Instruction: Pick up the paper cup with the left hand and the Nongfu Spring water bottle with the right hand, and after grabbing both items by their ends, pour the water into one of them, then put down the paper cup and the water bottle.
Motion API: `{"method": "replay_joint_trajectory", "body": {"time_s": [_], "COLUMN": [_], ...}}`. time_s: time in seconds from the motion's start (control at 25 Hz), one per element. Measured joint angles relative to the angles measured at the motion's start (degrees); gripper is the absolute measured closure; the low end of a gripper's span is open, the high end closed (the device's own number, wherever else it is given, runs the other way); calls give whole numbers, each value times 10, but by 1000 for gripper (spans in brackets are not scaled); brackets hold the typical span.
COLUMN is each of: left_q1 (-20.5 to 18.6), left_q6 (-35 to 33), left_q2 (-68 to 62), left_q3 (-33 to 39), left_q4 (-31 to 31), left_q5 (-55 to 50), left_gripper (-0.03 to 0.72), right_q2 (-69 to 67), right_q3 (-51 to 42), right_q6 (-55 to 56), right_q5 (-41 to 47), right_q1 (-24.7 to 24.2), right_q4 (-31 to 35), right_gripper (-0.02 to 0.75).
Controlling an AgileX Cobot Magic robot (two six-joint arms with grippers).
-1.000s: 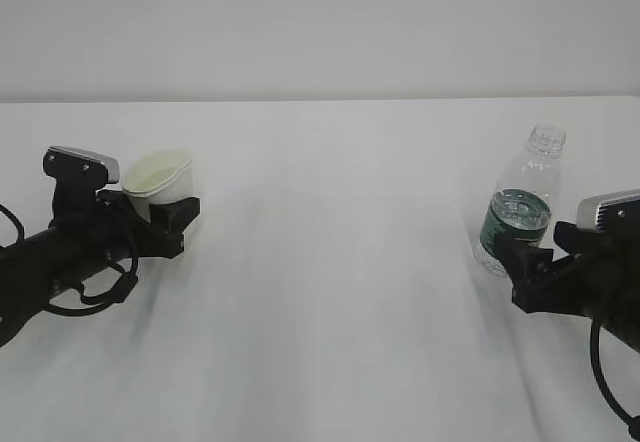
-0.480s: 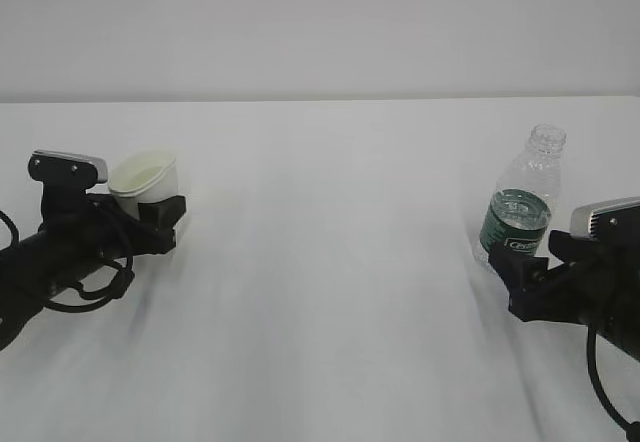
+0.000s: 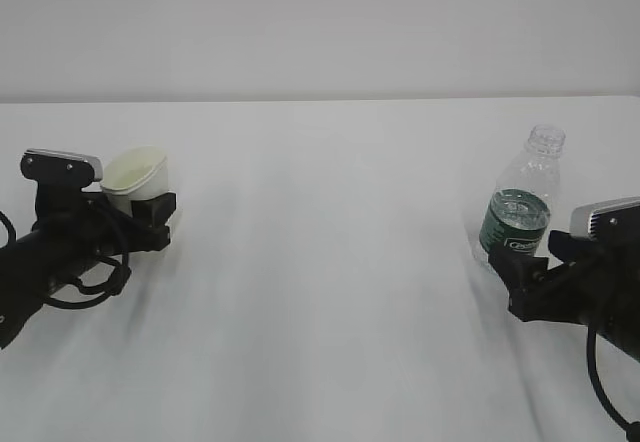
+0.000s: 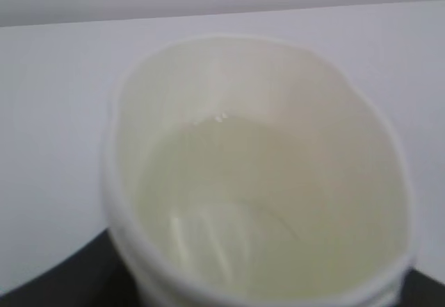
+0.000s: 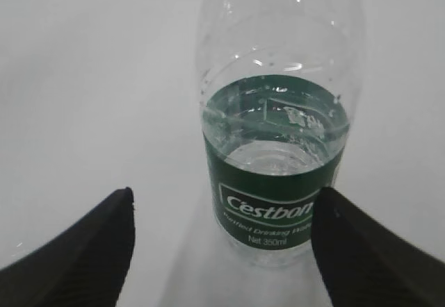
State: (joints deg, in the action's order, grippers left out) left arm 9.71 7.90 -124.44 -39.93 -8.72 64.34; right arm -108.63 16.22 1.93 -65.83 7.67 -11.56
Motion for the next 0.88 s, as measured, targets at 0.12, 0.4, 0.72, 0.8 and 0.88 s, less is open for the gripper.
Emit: {"method": "replay_joint_trajectory", "body": {"time_s": [0.12,0.4,0.72,0.8,0.88], "left_q1": [0,0,0,0,0], "left_q6": [-9,-17,-18,-18,-18], "left_q2": [0,0,-11,-18,-23], "left_q3": [0,-24,-50,-52,-52], "left_q4": [4,6,6,5,5], "left_q5": [0,0,0,0,0], "left_gripper": [258,258,259,258,258], "right_q2": [0,0,0,0,0], "right_q3": [0,0,0,0,0], "right_q6": [0,0,0,0,0], "right_q5": [0,0,0,0,0], "right_q1": [0,0,0,0,0], "right_q4": [-1,-1,-1,-1,-1], "right_gripper": [146,146,146,146,146]}}
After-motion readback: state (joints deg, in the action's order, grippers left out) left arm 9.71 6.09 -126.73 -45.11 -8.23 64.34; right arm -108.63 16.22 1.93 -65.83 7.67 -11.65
